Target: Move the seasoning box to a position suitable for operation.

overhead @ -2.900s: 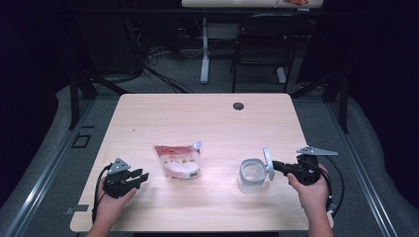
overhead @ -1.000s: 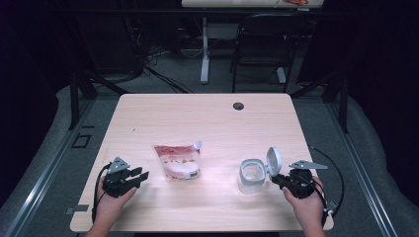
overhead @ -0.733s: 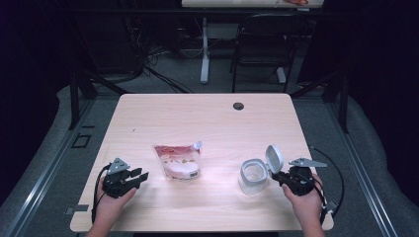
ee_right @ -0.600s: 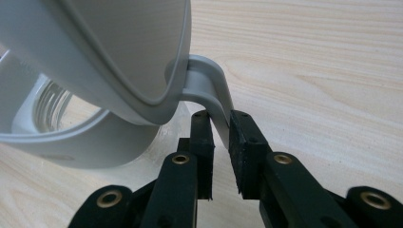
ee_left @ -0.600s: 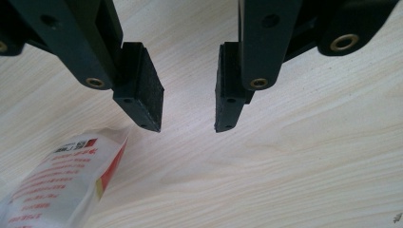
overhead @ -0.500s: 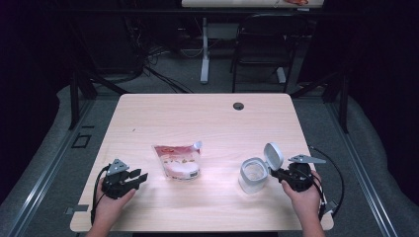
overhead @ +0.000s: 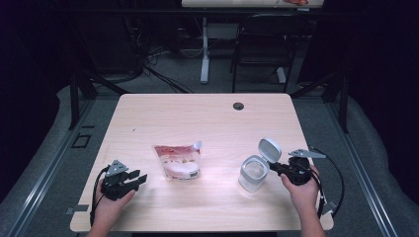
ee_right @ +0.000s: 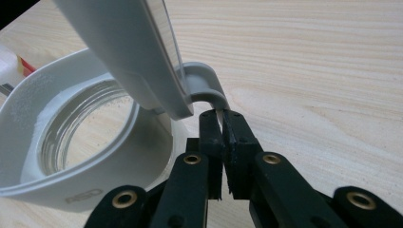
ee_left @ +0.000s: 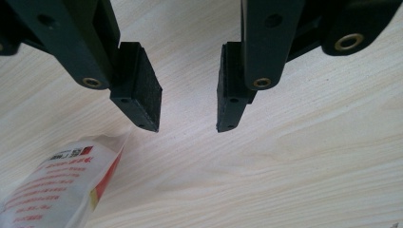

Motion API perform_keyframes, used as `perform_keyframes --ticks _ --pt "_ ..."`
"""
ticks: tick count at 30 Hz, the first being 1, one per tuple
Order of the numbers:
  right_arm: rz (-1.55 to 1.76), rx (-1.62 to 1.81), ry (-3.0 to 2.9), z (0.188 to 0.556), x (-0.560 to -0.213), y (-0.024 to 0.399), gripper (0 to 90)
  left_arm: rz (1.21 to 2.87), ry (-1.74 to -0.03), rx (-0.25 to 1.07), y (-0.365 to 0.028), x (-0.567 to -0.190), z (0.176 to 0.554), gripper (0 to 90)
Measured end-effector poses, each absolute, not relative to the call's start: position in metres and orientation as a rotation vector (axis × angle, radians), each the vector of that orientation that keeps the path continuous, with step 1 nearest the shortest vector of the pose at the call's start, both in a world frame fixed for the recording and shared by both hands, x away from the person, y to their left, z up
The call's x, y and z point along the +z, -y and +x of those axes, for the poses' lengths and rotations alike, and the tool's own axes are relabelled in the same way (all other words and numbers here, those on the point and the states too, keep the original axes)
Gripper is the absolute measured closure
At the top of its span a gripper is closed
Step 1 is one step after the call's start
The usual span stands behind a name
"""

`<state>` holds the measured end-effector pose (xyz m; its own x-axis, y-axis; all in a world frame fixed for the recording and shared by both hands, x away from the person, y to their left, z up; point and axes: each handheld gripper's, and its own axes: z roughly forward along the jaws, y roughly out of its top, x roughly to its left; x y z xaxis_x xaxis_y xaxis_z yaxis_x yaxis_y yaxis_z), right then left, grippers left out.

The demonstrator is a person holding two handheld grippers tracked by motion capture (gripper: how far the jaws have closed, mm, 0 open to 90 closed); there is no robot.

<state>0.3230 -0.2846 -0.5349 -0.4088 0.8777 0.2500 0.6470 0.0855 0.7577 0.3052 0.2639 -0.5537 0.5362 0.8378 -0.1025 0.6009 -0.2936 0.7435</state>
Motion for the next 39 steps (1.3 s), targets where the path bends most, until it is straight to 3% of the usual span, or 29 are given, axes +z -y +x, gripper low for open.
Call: perform_keyframes --ticks 10,22,39 --pt "1.520 1.240 -2.073 0.323 -0.533 0.290 85.7 2.020 -1.151 0.394 -0.262 -0.552 0.305 61.8" --pt "1.507 1.227 -2.035 0.294 -0.518 0.299 78.1 2.014 -1.084 0.324 -0.259 -0.540 0.304 63.1" --pt "1.390 1.238 -2.067 0.273 -0.466 0.292 68.2 2.048 -0.996 0.326 -0.258 -0.483 0.309 61.9"
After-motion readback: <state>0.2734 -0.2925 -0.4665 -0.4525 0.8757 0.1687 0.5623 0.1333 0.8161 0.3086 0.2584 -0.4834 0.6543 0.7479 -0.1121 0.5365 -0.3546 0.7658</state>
